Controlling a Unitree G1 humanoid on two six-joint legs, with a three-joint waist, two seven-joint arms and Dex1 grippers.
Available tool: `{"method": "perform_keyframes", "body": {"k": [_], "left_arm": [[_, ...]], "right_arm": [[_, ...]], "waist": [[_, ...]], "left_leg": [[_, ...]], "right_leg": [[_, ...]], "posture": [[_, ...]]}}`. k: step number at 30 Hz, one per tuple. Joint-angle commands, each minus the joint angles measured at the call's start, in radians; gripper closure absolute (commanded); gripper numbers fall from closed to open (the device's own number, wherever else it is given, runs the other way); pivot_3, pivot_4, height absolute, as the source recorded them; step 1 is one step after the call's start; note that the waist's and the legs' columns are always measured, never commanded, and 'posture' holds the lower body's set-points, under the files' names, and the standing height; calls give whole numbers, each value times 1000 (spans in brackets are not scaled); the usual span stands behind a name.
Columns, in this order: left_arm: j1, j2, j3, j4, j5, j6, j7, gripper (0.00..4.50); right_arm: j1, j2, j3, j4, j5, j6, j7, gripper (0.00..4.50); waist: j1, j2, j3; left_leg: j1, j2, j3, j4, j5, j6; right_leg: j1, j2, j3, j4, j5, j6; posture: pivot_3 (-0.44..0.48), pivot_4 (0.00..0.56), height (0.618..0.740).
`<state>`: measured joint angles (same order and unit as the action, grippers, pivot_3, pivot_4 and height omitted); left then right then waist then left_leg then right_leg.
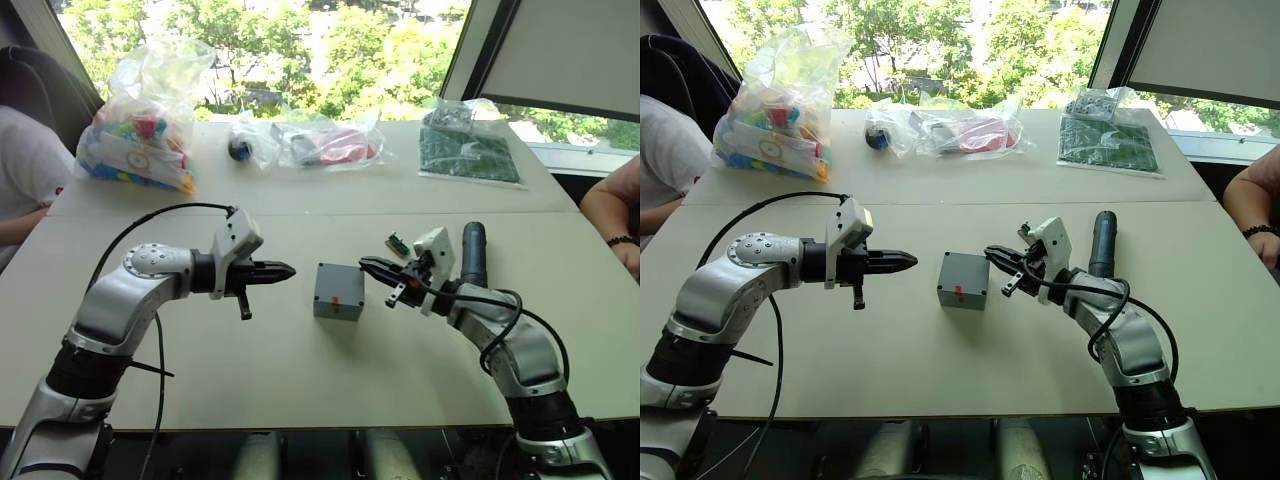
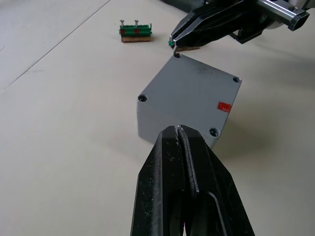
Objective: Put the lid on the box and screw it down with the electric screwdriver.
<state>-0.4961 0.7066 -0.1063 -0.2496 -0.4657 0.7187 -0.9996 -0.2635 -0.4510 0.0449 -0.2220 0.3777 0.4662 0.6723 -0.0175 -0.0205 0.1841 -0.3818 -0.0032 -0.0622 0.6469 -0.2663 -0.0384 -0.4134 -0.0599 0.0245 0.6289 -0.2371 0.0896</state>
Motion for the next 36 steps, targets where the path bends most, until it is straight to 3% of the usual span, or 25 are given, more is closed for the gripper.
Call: {"method": "perform_keyframes", "body": {"k": [1, 19, 22, 28, 31, 34, 36], "left_arm": [[-21, -3, -4, -10, 2, -14, -4, 4500], [-13, -2, -3, -8, 10, -26, 3, 4500], [-12, -6, 0, -8, 7, -26, 8, 4500], [-14, -24, 9, -1, -2, -28, 21, 4500], [-22, -41, 26, 8, -17, -25, 31, 4500], [-41, -32, 14, 12, -3, -38, 14, 4500], [-49, -19, -4, 0, 6, -55, -14, 4500]], "right_arm": [[6, 4, -20, -51, 18, 0, -6, 4425], [-16, 3, 5, 5, -26, -12, -3, 4425], [-18, 2, 1, 7, -30, -16, -5, 3611], [-39, 16, -67, -4, 2, 22, -61, 1340], [-84, 45, -191, -38, 129, 206, -167, 1340], [-235, 66, -409, -39, 345, 413, -338, 1340], [-330, -16, -459, -19, 344, 477, -379, 1340]], "waist": [[0, 0, 0], [0, 0, 0], [0, 0, 0], [-1, 0, 0], [1, 0, 0], [0, 3, 2], [1, 6, 4]], "left_leg": [[0, 0, 0, 0, 0, 0], [0, 0, 0, 0, 0, 0], [0, 0, 0, 0, 0, 0], [0, 0, 0, 0, 0, 0], [0, 0, 0, 0, 0, 0], [0, 0, 0, 1, 0, 0], [-1, 0, 0, 1, 0, 0]], "right_leg": [[0, 0, 0, 0, 0, 0], [0, 0, 0, 0, 0, 0], [0, 0, 0, 0, 0, 0], [0, 0, 0, 0, 0, 0], [0, 0, 0, 0, 0, 0], [0, 0, 0, 1, 1, -1], [-1, 0, 0, 1, 1, -1]], "posture": [[0, 150, 740], [0, 150, 740], [0, 150, 740], [0, 150, 740], [0, 150, 740], [0, 150, 740], [0, 150, 740]]}}
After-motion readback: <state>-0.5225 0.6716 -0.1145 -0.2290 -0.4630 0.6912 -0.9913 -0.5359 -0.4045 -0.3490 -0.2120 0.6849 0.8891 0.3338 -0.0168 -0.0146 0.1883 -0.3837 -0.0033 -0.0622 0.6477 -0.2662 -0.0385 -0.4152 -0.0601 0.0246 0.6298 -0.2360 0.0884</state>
